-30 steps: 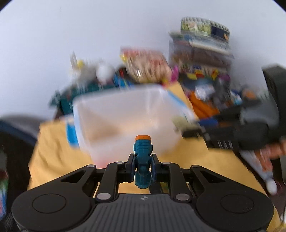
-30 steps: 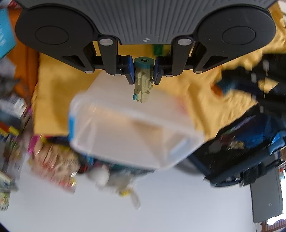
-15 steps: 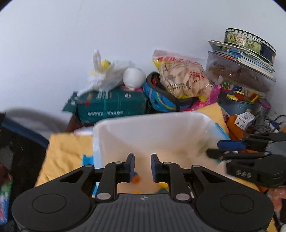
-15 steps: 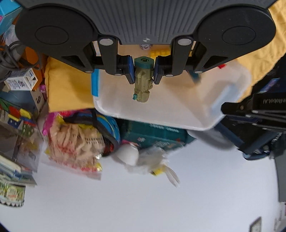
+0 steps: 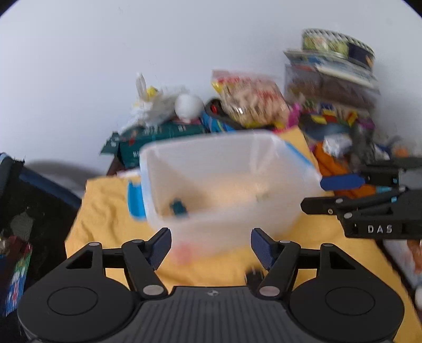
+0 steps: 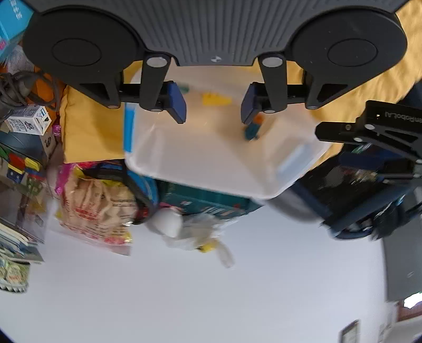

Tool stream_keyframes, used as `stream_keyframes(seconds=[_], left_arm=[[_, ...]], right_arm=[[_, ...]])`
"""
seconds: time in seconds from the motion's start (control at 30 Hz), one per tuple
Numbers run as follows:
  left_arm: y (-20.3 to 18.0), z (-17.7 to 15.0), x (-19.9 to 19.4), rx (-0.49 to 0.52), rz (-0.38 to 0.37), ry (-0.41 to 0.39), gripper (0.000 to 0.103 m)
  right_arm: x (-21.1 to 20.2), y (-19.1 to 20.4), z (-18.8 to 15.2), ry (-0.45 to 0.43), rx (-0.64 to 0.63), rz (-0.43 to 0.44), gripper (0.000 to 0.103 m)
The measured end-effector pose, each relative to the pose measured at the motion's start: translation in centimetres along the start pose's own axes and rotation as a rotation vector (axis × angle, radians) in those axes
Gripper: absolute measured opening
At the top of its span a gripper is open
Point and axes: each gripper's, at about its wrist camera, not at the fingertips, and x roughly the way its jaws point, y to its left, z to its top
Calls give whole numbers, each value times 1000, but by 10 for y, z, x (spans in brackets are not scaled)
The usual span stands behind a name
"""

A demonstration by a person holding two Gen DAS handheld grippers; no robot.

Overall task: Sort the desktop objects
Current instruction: 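Carry both figures over the clear bin and open both tools to drop them, then lower the left tool onto the long blue brick and close it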

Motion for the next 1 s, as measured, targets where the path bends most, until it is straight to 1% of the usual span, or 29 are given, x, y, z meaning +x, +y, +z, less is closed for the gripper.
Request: stream_keyframes(seconds=[0.13, 0.23, 0.33, 0.4, 0.47, 0.5, 0.53, 0.7, 0.83, 0.97, 1.0], left_arm=[[-17, -52, -6, 23, -33, 89, 70], [-27, -88, -6, 58, -22, 117, 70], [-27, -108, -2, 92, -2, 146, 68], [-23, -113, 1, 106, -32, 169, 66], [-23, -116, 2, 142, -61, 178, 64], [-24, -116, 6, 161, -74, 204, 63], [-24, -116, 12, 172, -89, 243, 58], [-31, -120, 23, 192, -120, 278, 52], [-49, -123, 8, 257, -166, 264, 52], [-71, -134, -2, 305, -195, 284, 52], [-77, -138, -5, 313, -192, 283, 52]], right_arm=[[-18, 14, -34, 50, -45, 36, 51], [-24, 21, -65, 115, -37, 64, 51], [-27, 24, -100, 191, -25, 66, 48], [-31, 25, -117, 240, 6, 67, 48], [-36, 24, -130, 279, 49, 81, 49], [-39, 24, -135, 290, 59, 85, 49], [-42, 24, -139, 295, 60, 81, 49], [-47, 24, -143, 294, 63, 70, 49], [-52, 23, -146, 286, 58, 66, 50], [-51, 23, -151, 298, 67, 73, 50], [-51, 23, -152, 300, 67, 75, 50]])
